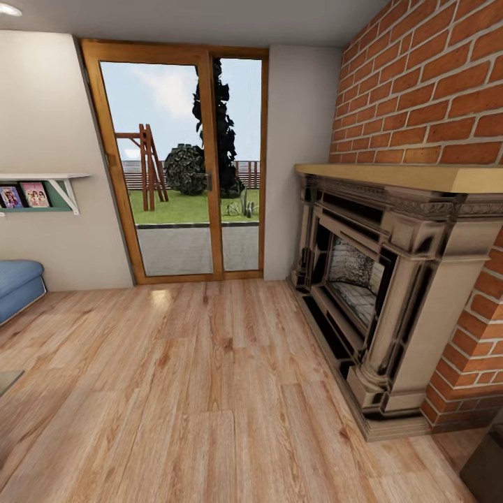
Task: Turn on the radio receiver that's on the table in the living room.
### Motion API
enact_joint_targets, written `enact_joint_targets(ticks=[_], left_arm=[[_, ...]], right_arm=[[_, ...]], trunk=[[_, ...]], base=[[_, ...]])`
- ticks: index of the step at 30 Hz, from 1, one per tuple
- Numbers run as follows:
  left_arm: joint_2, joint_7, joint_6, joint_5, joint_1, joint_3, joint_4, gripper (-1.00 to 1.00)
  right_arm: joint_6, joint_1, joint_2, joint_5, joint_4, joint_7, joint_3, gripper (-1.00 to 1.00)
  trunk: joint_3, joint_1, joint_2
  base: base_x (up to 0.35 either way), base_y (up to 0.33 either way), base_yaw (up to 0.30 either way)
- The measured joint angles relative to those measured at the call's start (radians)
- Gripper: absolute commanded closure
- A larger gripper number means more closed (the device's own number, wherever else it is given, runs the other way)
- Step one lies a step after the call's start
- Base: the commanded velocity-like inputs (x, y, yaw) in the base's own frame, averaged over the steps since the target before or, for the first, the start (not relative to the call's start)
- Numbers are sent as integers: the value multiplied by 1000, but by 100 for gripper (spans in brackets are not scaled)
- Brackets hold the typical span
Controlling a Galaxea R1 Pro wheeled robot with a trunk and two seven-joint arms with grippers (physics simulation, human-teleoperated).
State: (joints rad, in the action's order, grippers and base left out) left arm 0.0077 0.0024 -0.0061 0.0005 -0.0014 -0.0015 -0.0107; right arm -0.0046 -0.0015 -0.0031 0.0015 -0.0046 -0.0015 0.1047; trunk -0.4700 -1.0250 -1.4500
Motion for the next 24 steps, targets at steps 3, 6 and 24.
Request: enact_joint_targets(ticks=[3,6,24], left_arm=[[0,0,0,0,0,0,0,-100],[-1,0,0,0,0,0,0,-100],[-5,-1,1,0,0,0,6,-100]], right_arm=[[0,0,0,0,0,0,-2,-100],[0,0,0,0,0,0,-12,-100],[0,0,1,-1,0,0,-15,-100]], trunk=[[0,0,0],[0,0,0],[0,0,0]], base=[[0,0,0],[0,0,0],[0,0,0]])
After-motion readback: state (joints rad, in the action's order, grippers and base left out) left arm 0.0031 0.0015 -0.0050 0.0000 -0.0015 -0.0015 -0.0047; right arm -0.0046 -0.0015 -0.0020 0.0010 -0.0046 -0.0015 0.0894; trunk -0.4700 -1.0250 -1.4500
